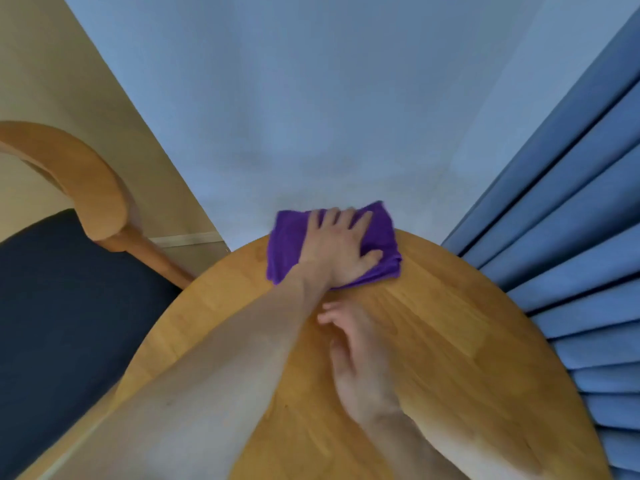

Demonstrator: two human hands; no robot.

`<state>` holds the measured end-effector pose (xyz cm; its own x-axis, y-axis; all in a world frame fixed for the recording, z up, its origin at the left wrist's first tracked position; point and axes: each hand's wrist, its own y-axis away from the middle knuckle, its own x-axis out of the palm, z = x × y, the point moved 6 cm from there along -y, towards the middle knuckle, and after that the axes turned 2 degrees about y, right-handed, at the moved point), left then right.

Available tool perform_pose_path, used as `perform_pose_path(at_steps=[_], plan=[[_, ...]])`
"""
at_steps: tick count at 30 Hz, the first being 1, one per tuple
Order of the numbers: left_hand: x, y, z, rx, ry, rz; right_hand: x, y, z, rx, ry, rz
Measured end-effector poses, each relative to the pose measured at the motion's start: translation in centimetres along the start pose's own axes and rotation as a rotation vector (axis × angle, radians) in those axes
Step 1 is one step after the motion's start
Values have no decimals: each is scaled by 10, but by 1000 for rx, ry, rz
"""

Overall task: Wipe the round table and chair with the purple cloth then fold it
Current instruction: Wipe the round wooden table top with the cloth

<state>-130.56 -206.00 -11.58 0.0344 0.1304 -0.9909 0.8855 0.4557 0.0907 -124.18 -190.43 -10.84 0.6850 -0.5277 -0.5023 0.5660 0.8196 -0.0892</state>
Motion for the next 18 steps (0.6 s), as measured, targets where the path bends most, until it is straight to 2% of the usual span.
perform_pose_path(at_steps=[1, 3, 5, 7, 9, 11, 14, 18], plan=[[2, -4, -22, 116, 16, 13, -21, -5, -5, 58, -103, -161], [3, -3, -40, 296, 98, 33, -62, -19, -8, 95, -57, -393], [-8, 7, -20, 257, 288, -20, -86, -43, -7, 52, 162, -407], [-22, 26, 26, 13, 376, -195, -88, -75, -9, 3, 407, -276], [-29, 63, 71, -238, 299, -350, -72, -110, -16, -71, 704, -71], [-16, 106, 99, -369, 227, -322, -45, -139, -18, -108, 884, 140], [17, 136, 104, -336, 139, -165, -14, -163, -29, -39, 1011, 301], [21, 133, 98, -300, 35, -129, -16, -179, -39, -25, 1046, 289]])
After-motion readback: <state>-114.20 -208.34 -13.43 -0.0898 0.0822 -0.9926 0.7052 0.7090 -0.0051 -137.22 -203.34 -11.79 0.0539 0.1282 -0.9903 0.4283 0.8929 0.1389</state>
